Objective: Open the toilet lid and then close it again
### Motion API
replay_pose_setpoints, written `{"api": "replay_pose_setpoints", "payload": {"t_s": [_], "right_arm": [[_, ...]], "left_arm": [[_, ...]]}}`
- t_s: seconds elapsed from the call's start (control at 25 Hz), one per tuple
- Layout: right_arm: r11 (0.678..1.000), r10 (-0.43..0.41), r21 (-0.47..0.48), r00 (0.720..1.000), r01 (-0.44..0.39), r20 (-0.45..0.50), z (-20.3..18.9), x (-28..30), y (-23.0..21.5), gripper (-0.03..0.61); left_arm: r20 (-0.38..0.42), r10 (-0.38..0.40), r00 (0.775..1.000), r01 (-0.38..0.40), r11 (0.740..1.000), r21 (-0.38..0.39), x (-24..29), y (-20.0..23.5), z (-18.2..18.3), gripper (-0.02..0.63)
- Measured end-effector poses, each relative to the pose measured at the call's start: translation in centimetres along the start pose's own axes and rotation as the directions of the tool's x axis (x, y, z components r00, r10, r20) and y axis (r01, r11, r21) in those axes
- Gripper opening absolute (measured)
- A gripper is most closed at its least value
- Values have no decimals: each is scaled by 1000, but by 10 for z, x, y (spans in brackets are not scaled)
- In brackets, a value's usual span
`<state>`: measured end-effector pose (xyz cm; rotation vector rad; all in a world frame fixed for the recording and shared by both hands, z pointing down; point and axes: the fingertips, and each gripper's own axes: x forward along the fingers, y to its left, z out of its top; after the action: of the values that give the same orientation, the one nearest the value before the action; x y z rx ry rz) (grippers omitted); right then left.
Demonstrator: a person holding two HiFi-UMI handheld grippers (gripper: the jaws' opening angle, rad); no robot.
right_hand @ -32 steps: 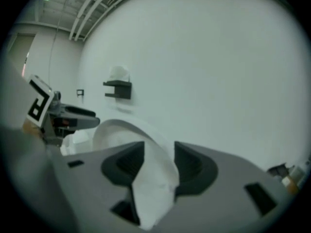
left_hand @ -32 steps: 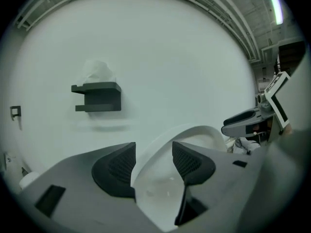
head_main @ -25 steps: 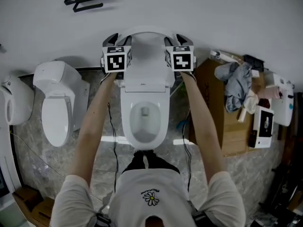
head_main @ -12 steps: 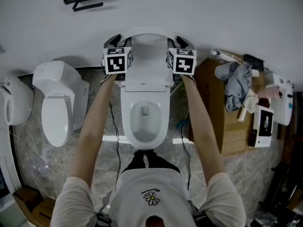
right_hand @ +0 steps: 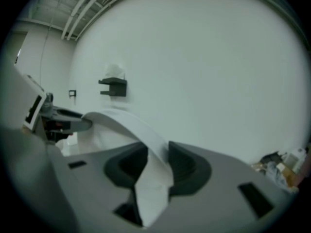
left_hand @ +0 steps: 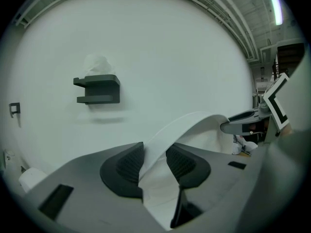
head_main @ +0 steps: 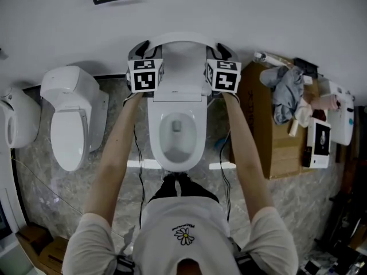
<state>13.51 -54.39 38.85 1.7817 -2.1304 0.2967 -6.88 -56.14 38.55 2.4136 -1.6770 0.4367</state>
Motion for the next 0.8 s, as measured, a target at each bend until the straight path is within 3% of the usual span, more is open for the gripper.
{"api": "replay_pose_setpoints", "payload": {"t_s": [0.44,0.8], "right_arm": [[999,-23,-25,999,24,35,-30,-74,21,144],[993,28,-113,999,-26,18,-82,-139,44,149]], "left_arm": [[29,-64,997,62,996,69,-75,-28,-24,176],[-37,-48,998,52,989,141,-140,-53,-78,181]]}}
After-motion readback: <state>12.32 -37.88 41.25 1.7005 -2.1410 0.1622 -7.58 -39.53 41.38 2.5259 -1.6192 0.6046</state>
